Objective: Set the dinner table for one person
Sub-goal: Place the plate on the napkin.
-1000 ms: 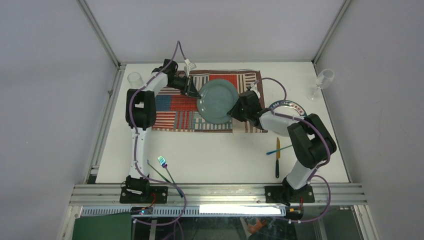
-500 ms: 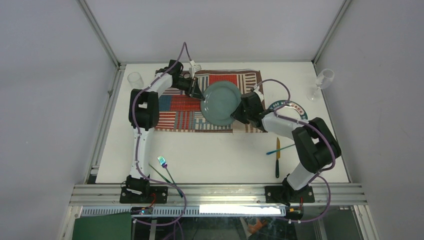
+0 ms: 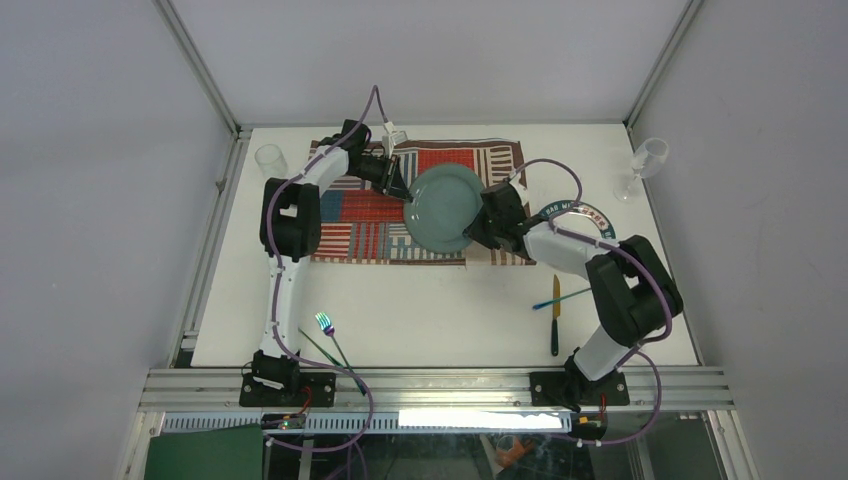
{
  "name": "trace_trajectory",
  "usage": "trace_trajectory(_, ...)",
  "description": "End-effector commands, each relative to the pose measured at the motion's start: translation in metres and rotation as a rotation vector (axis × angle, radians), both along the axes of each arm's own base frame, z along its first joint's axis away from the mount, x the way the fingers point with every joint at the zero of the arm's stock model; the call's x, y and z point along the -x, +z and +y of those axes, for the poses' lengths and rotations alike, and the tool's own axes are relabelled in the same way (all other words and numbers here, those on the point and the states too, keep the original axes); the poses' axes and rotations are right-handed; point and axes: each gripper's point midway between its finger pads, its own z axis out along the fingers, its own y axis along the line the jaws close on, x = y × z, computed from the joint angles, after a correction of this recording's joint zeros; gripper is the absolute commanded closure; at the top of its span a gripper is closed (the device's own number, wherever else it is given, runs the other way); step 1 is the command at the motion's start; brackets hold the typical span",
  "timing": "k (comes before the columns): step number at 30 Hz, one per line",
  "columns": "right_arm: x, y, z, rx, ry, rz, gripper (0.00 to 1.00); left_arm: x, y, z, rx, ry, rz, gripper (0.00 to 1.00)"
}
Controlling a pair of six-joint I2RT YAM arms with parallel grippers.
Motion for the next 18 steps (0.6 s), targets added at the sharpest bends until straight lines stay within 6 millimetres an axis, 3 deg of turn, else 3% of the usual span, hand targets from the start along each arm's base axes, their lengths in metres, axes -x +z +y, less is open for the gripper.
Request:
trace_trajectory(1,-0.035,0.01,-0.007,0.086,-0.074,-0.098,0.76,0.063,0.003,-0.056,0.029,-0.172,0.105,1.0)
trace_trajectory(8,-0.043,-0.017,0.002,0.126,-0.05,-0.019,0.63,0.07,-0.004,-0.052,0.016,-0.182,0.109,1.0)
trace_trajectory(18,-0.052,-0.048,-0.004,0.191,-0.087,0.03,0.65,0.075,-0.007,-0.049,0.004,-0.191,0.108,1.0)
